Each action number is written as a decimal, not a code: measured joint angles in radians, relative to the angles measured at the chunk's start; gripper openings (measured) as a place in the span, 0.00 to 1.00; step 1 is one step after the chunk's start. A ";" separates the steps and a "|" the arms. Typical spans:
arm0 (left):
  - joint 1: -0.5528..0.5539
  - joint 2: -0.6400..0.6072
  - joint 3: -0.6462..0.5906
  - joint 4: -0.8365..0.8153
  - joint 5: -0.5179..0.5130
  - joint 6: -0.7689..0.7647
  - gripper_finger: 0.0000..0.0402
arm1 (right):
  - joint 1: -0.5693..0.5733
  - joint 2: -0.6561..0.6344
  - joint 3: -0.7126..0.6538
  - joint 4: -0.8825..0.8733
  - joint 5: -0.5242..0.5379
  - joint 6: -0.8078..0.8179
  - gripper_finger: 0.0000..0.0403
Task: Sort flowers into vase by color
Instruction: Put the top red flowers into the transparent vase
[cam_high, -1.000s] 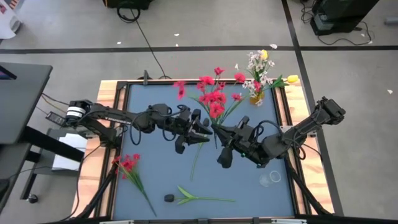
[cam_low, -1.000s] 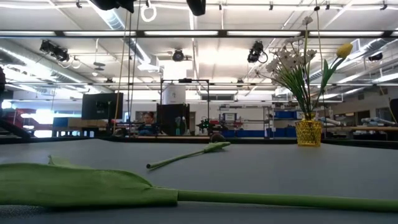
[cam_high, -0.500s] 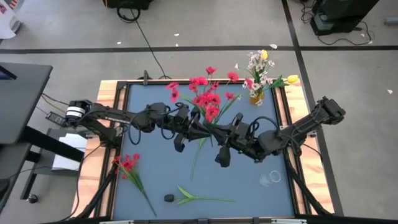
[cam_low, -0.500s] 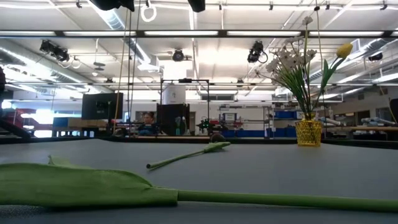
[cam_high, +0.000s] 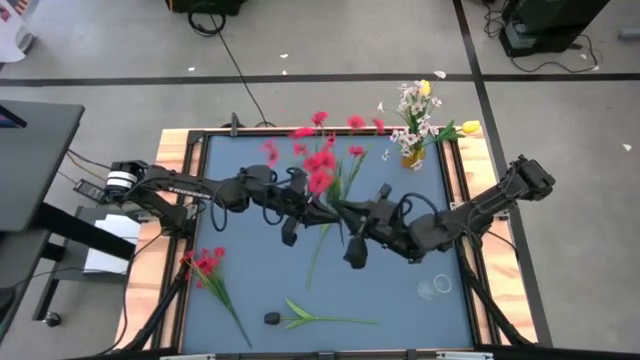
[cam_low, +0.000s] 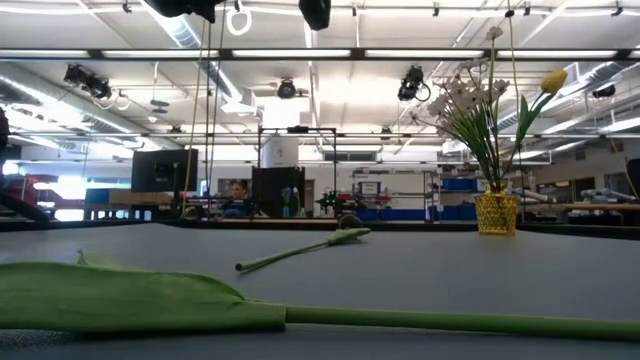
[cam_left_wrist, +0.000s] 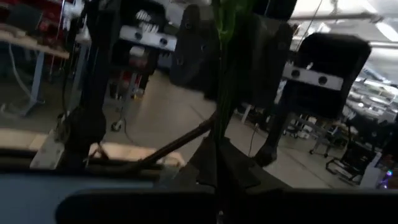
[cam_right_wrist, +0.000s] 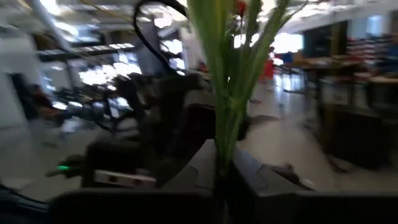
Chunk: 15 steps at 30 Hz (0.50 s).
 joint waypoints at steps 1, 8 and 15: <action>0.000 0.000 0.001 -0.023 0.001 0.000 0.00 | 0.012 -0.010 0.000 -0.022 0.039 0.011 0.12; -0.001 0.001 0.000 -0.140 -0.015 0.025 0.00 | 0.057 -0.133 0.002 -0.417 0.041 0.324 0.42; -0.001 0.001 0.000 -0.181 -0.015 0.080 0.00 | 0.001 -0.173 0.001 -0.627 -0.211 0.583 0.57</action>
